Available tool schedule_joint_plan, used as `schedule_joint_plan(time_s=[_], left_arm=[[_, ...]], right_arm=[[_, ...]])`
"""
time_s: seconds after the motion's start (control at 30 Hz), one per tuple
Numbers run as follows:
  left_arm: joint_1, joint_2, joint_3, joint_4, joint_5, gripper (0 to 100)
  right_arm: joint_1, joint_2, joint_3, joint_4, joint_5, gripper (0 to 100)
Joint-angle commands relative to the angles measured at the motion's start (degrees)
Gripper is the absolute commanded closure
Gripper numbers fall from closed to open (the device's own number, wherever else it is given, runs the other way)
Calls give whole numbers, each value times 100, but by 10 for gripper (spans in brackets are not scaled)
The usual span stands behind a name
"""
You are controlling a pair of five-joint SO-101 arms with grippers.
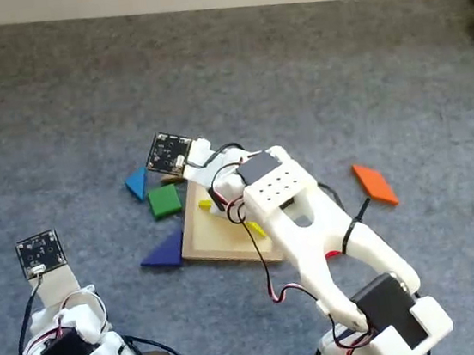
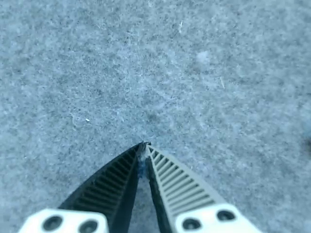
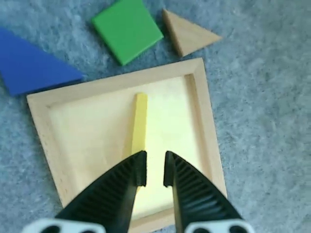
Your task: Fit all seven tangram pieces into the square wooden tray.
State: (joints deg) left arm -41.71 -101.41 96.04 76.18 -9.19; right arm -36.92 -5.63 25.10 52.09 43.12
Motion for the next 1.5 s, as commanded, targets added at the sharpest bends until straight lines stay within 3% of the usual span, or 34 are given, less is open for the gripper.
schedule_joint_plan(time_s=[0.0, 0.4, 0.63, 0.8, 1.23, 1.47], left_arm=[[-84, -347, 119, 53, 0, 992], [-48, -347, 119, 53, 0, 992], [-75, -347, 119, 53, 0, 992], [-75, -347, 119, 53, 0, 992], [-84, -347, 119, 53, 0, 992], [-84, -347, 119, 53, 0, 992]], right_arm=[[119, -136, -13, -110, -44, 928], [101, -171, 13, -13, -70, 928], [-338, -145, 4, 523, -105, 931], [-418, -145, -31, 576, -686, 932], [-444, -189, -40, 690, -958, 933], [-813, -136, -40, 980, -1556, 971]])
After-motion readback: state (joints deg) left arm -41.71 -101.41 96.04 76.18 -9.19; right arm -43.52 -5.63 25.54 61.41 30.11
